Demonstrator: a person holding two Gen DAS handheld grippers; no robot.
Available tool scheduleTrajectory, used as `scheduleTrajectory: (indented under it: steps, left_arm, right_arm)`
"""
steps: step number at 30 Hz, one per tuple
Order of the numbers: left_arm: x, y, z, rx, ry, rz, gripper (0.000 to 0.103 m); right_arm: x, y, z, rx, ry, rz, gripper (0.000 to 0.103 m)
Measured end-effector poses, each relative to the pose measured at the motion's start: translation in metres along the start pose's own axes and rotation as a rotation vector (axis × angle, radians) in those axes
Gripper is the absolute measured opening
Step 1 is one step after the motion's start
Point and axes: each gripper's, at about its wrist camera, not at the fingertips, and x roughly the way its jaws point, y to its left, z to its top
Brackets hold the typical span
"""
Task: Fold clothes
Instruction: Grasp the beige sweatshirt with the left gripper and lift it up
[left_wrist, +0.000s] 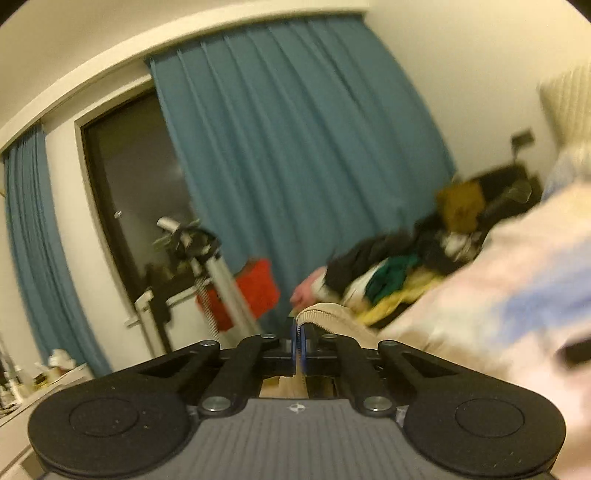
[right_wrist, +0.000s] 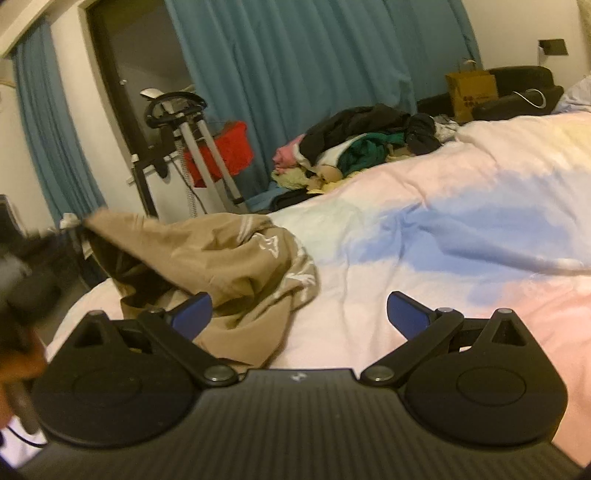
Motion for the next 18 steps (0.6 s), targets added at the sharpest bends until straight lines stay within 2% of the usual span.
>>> scheduleTrajectory:
  steps: [4, 9, 12, 14, 17, 18]
  left_arm:
    - [-0.053, -0.009, 0.041, -0.073, -0.05, -0.056, 0.002]
    - [-0.12, -0.015, 0.066, -0.195, -0.095, -0.093, 0.002]
    - [-0.152, -0.012, 0.07, -0.279, -0.132, -0.083, 0.002]
    - [-0.168, -0.01, 0.07, -0.322, -0.151, -0.074, 0.002]
    - [-0.178, -0.008, 0.065, -0.344, -0.152, -0.079, 0.002]
    - [-0.179, -0.007, 0.062, -0.352, -0.149, -0.081, 0.002]
  right_arm:
    - [-0.012, 0.006, 0.002, -0.016, -0.047, 0.053, 0.103]
    - [-0.034, 0.016, -0.001, -0.042, -0.075, 0.153, 0.103]
    - [-0.042, 0.025, -0.008, -0.067, -0.046, 0.186, 0.103]
    - [-0.04, 0.031, -0.014, -0.091, 0.006, 0.183, 0.103]
    - [-0.03, 0.037, -0.028, -0.118, 0.099, 0.202, 0.102]
    - [-0.028, 0.037, -0.03, -0.108, 0.106, 0.206, 0.102]
